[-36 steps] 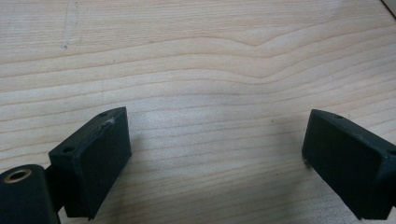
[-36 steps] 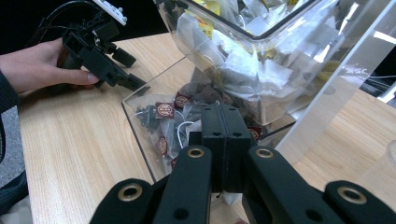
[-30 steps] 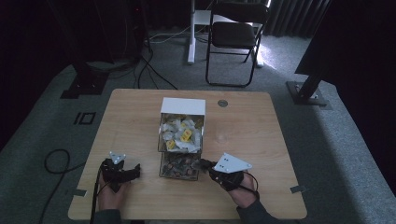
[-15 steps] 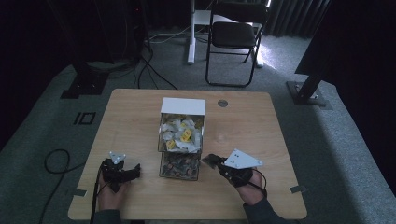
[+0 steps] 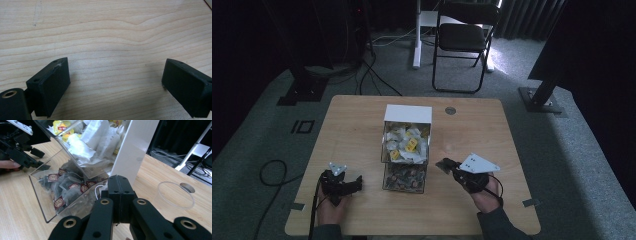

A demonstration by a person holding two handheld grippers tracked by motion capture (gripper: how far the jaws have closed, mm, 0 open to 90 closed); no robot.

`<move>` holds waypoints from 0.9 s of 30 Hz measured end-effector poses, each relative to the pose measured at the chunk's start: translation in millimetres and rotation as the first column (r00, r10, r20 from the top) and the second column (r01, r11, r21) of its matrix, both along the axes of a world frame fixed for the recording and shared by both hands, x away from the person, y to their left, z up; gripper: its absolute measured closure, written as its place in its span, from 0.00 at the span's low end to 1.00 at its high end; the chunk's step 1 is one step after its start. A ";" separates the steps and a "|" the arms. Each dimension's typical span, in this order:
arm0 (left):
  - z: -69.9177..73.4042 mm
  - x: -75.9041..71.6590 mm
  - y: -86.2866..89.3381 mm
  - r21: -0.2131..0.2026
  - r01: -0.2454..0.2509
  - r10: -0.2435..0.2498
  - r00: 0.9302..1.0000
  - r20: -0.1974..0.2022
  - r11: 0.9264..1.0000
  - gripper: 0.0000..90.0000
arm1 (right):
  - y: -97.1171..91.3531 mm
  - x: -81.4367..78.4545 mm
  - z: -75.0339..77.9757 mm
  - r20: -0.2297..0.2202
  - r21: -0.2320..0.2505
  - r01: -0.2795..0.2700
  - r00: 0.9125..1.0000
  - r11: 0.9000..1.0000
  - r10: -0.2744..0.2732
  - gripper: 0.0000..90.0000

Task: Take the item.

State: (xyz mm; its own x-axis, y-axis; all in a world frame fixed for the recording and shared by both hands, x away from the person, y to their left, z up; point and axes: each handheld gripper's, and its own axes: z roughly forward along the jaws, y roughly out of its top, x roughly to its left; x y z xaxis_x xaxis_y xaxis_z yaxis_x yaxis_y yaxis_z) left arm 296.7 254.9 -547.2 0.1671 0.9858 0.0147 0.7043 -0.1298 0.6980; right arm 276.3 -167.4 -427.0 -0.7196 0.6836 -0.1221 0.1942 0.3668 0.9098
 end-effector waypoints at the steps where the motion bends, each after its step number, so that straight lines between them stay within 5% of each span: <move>1: 0.0 0.0 0.0 0.000 0.000 0.000 1.000 0.000 1.000 0.09 | 0.0 0.0 0.0 0.000 0.000 0.000 1.000 1.000 0.000 1.00; 27: -0.1 0.0 -0.1 -0.002 -0.001 0.001 1.000 0.002 1.000 0.09 | -15.1 26.6 6.7 0.003 0.024 0.067 0.998 0.997 -0.067 1.00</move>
